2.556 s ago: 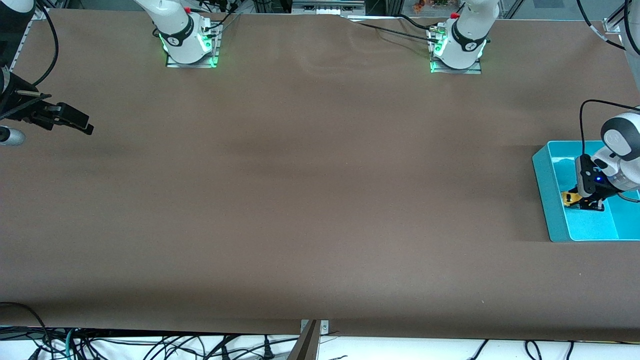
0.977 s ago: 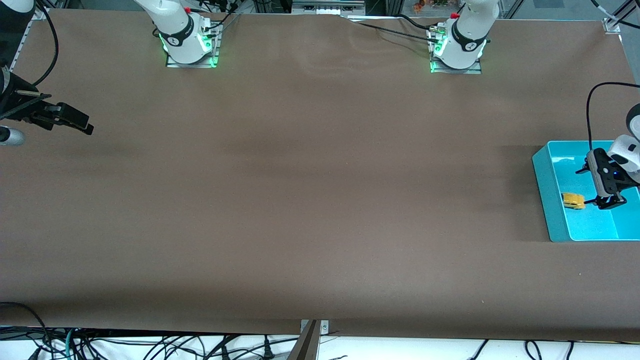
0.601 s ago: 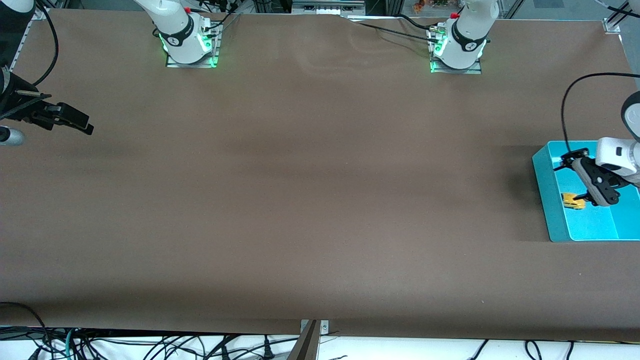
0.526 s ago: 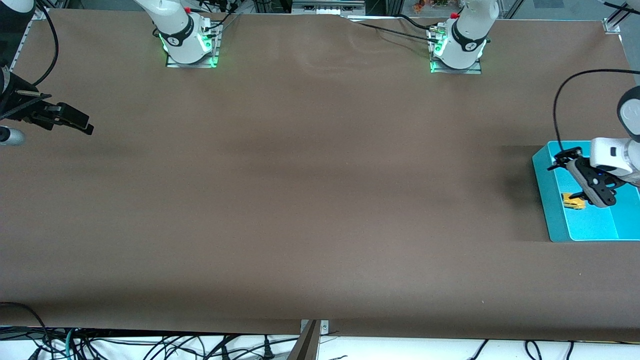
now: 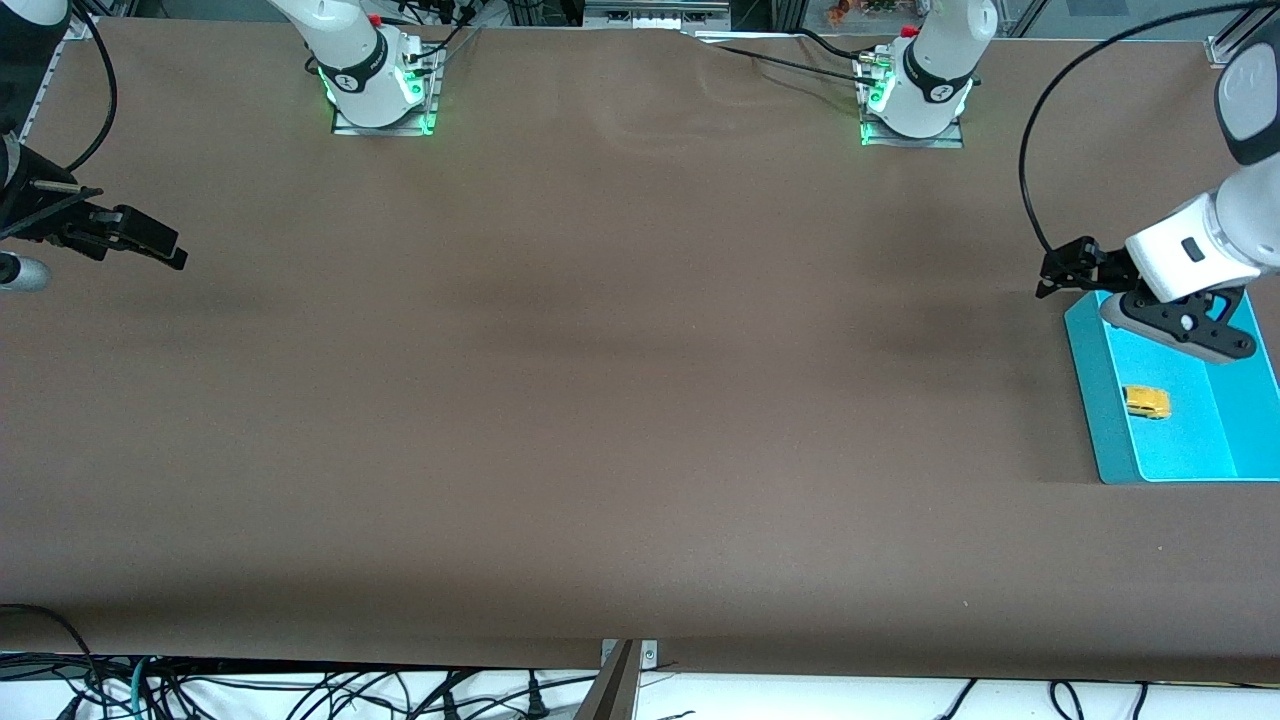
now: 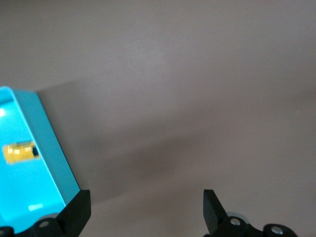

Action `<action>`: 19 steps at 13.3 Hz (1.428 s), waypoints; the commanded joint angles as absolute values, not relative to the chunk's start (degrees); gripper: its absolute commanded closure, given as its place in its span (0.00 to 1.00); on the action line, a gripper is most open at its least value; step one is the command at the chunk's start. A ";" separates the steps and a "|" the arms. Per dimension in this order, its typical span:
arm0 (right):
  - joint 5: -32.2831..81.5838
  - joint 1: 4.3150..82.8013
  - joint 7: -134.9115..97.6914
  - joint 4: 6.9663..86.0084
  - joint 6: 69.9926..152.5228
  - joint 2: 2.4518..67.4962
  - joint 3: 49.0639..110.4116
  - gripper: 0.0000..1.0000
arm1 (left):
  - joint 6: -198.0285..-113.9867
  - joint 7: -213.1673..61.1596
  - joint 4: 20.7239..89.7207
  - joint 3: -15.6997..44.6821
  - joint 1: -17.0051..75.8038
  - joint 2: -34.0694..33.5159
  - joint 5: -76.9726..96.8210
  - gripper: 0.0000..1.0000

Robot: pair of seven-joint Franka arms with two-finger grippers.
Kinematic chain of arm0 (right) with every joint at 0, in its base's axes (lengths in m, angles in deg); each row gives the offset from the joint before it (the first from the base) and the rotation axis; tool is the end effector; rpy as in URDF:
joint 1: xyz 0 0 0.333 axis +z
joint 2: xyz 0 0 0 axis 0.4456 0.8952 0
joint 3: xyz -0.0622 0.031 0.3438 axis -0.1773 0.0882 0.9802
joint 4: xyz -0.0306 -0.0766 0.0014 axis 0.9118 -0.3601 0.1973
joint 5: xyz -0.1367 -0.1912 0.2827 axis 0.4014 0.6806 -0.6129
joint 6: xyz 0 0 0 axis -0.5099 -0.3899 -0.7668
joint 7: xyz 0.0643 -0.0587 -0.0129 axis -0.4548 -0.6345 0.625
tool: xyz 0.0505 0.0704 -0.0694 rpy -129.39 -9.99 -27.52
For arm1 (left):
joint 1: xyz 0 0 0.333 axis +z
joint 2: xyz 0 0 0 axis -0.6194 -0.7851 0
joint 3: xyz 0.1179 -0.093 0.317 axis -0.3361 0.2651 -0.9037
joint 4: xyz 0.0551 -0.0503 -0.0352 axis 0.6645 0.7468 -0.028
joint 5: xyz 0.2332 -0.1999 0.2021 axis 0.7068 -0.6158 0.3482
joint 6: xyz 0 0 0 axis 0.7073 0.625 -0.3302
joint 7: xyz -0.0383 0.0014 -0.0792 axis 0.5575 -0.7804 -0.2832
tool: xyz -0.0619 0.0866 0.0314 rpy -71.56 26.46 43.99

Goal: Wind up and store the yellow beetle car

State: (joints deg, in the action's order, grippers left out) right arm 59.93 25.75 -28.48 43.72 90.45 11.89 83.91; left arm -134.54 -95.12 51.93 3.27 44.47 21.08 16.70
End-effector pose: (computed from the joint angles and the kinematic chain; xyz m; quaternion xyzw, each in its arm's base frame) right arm 0.5347 -0.0155 0.6109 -0.9979 0.0609 0.0170 0.0139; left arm 0.5533 -0.0096 0.5746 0.9921 -0.1147 -0.0413 0.0281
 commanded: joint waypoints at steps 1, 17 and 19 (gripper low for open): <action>59.04 25.23 -28.74 43.62 90.30 11.77 84.13 0.00 | -129.13 -85.99 51.49 -0.31 41.27 25.07 15.66 0.00; 59.39 25.14 -28.56 43.35 90.82 12.30 84.13 0.00 | -123.92 -78.32 43.75 -0.76 41.70 22.97 16.02 0.00; 59.65 25.14 -28.56 43.35 90.82 12.30 84.22 0.00 | -124.01 -78.58 43.67 -0.76 41.70 22.97 16.02 0.00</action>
